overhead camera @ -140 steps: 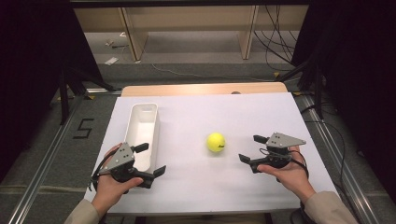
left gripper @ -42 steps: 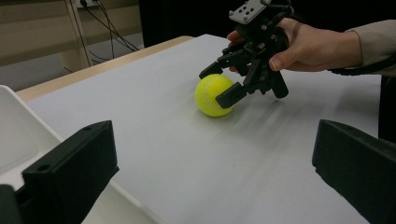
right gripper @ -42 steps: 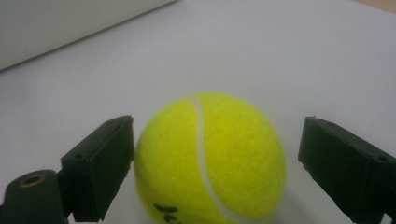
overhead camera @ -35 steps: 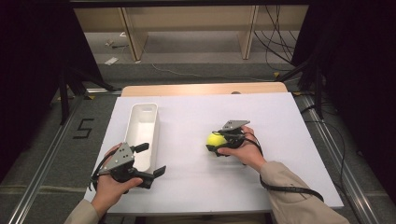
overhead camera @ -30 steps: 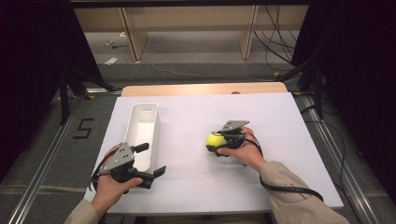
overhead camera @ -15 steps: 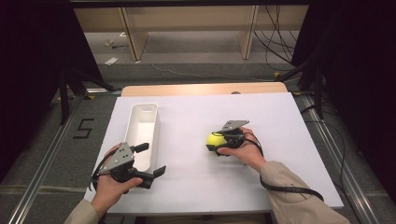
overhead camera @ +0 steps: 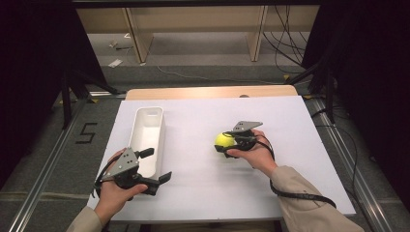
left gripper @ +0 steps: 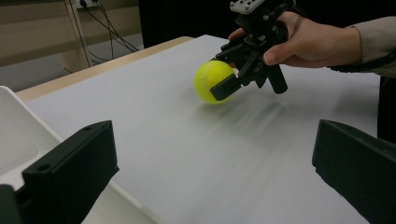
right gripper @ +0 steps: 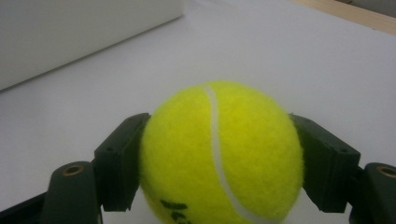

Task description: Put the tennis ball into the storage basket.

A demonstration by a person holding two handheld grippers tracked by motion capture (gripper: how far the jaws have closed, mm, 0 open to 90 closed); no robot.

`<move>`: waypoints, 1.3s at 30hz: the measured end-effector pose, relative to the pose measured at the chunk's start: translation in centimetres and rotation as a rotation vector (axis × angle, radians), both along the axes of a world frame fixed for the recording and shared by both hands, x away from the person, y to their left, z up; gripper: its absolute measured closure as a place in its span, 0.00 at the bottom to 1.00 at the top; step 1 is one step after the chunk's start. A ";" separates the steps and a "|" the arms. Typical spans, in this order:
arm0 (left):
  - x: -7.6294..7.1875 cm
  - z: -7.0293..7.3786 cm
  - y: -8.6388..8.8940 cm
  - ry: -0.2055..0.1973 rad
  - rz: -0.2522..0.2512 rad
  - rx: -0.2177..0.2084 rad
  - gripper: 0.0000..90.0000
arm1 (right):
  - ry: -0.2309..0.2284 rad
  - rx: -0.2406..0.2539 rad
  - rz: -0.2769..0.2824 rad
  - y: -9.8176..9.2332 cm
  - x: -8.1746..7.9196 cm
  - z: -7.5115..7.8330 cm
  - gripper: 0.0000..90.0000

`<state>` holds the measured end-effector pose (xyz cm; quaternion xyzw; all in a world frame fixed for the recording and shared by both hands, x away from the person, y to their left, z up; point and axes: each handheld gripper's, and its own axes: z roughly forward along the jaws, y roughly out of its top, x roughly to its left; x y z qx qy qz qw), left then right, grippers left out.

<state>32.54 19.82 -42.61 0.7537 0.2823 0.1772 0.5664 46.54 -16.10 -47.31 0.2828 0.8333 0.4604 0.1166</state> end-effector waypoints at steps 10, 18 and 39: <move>0.0 0.0 0.0 0.000 0.000 -0.001 0.00 | -0.014 0.009 -0.003 -0.1 0.0 0.4 0.29; 0.0 0.0 0.0 0.000 0.000 0.001 0.00 | -0.021 0.023 0.004 0.1 -0.2 1.0 0.29; 0.0 0.0 0.0 -0.002 -0.001 0.006 0.00 | -0.058 0.055 0.006 0.3 -0.4 2.3 0.29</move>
